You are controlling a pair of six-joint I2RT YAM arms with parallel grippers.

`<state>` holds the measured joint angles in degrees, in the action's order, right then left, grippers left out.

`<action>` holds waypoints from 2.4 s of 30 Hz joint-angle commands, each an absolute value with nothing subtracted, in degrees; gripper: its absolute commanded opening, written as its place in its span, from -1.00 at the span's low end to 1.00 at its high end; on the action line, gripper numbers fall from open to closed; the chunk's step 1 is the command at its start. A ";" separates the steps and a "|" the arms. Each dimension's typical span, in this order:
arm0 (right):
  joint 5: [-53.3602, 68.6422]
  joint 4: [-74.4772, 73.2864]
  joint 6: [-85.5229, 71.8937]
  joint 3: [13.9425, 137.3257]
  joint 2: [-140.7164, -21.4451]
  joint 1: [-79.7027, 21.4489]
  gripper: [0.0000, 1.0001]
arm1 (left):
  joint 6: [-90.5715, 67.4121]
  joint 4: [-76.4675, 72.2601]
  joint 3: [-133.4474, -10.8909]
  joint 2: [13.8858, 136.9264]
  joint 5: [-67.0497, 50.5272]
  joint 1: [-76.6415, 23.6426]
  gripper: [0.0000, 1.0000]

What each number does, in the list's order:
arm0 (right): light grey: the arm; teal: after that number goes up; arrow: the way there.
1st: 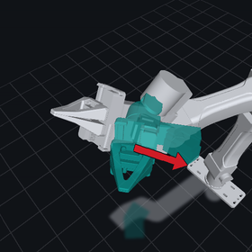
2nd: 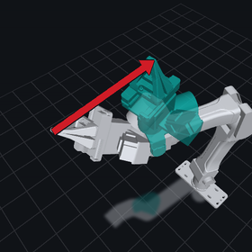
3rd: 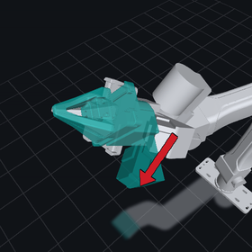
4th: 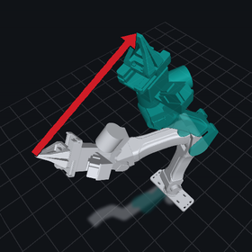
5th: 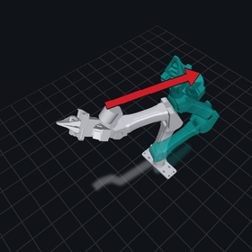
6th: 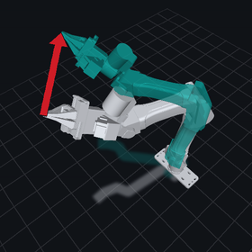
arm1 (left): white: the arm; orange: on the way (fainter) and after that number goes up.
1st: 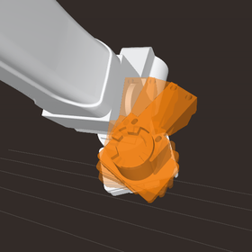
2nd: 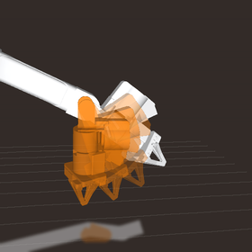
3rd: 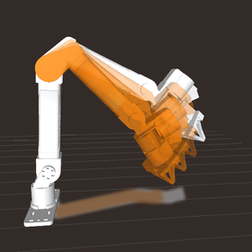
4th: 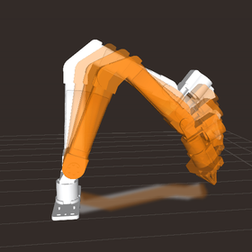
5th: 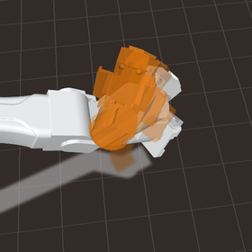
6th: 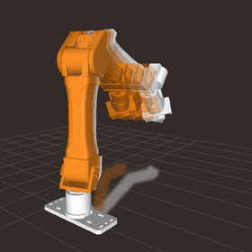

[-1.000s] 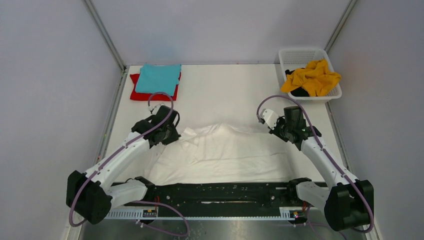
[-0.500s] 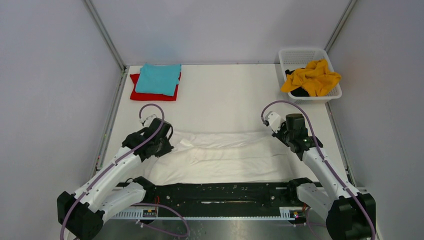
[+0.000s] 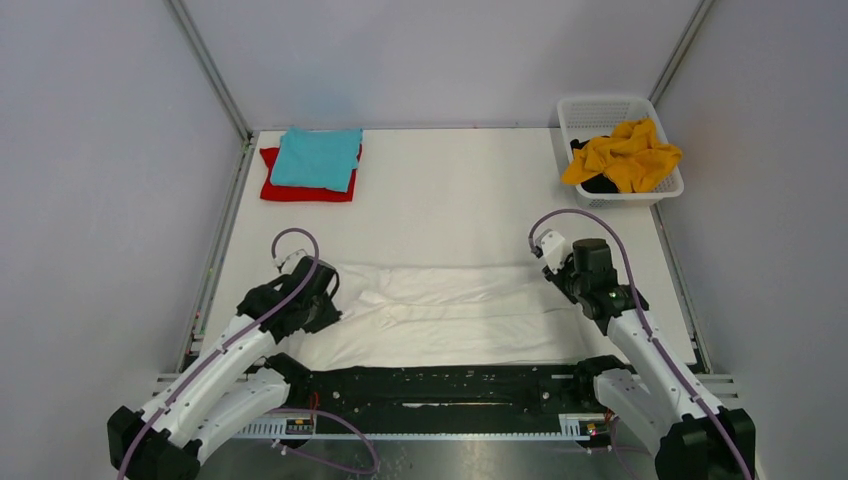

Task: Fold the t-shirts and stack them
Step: Fold the other side of the tshirt into a rectangle, then rotate the tshirt 90 degrees

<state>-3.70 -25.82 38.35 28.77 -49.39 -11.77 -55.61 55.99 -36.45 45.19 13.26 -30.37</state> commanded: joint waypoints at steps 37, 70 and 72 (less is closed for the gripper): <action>14.54 -2.62 -26.63 31.92 -63.92 -14.96 0.98 | -50.65 23.05 -42.89 77.76 -8.68 -30.64 0.98; 7.55 -14.13 -32.89 32.20 -73.09 -15.77 0.99 | -57.75 30.42 -43.93 76.45 7.62 -35.69 0.98; 9.24 -14.04 -33.44 31.23 -73.31 -16.36 0.99 | -58.25 27.59 -46.91 82.10 8.21 -35.85 0.98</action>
<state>7.44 -14.22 -31.31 32.51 -72.82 -15.03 -54.24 31.35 -42.41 74.56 5.45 -36.05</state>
